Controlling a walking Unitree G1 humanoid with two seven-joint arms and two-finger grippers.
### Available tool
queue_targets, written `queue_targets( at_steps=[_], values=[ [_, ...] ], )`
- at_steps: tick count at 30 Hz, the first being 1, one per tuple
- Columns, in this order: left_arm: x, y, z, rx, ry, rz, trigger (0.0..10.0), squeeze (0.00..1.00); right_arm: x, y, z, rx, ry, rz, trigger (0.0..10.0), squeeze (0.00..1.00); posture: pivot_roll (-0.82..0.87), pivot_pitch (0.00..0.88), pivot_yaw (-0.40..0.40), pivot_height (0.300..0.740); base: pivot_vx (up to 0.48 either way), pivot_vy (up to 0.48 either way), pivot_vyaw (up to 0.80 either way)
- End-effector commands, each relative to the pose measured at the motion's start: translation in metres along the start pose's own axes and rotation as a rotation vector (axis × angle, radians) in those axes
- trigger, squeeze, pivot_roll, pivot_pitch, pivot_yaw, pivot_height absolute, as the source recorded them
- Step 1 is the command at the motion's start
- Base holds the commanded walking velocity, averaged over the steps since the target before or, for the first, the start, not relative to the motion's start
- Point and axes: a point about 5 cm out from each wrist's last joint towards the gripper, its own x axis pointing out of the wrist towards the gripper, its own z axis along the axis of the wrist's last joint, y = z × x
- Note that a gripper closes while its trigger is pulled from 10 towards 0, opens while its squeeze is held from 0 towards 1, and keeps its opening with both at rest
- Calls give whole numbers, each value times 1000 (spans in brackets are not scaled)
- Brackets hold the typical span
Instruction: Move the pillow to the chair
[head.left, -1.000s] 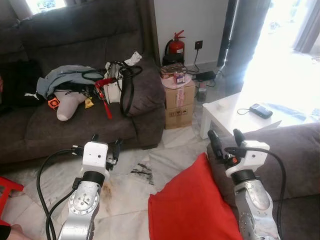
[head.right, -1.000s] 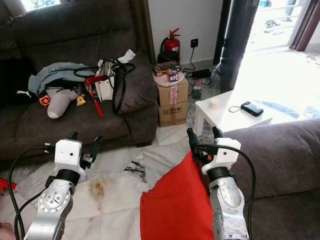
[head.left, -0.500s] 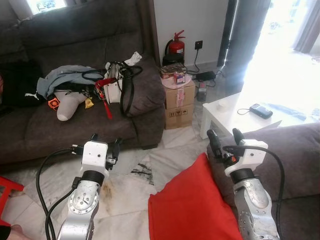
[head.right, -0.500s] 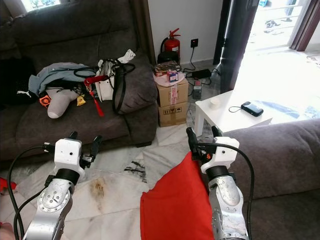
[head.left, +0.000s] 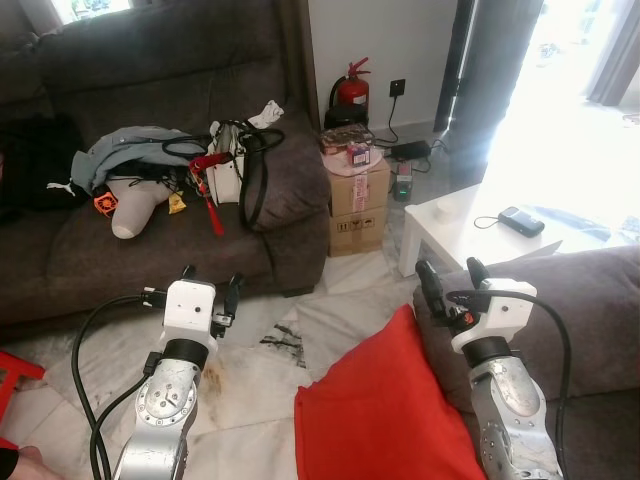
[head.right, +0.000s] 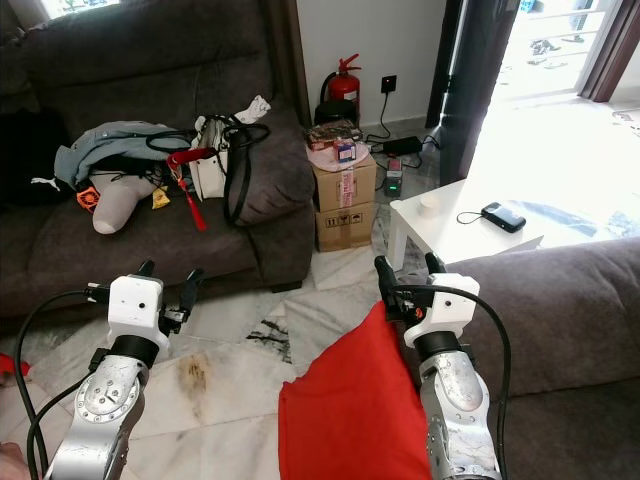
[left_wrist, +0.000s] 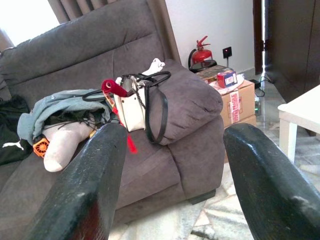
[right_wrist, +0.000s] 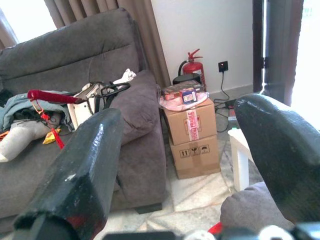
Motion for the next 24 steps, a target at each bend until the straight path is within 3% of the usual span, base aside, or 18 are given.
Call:
queue_targets(
  at_steps=[1,12,24],
  values=[
    [1,6,1,14,3,17,10000,0,3,3,1,1,6,10,10000,0,-11,55,84,740,0,0,0],
    [1,4,1,9,4,17,10000,0,3,1,0,-7,14,8,10000,0,-12,62,81,690,0,0,0],
    [1,2,0,7,5,17,10000,0,4,0,0,-24,16,-1,10000,0,-10,64,77,690,0,0,0]
  ],
)
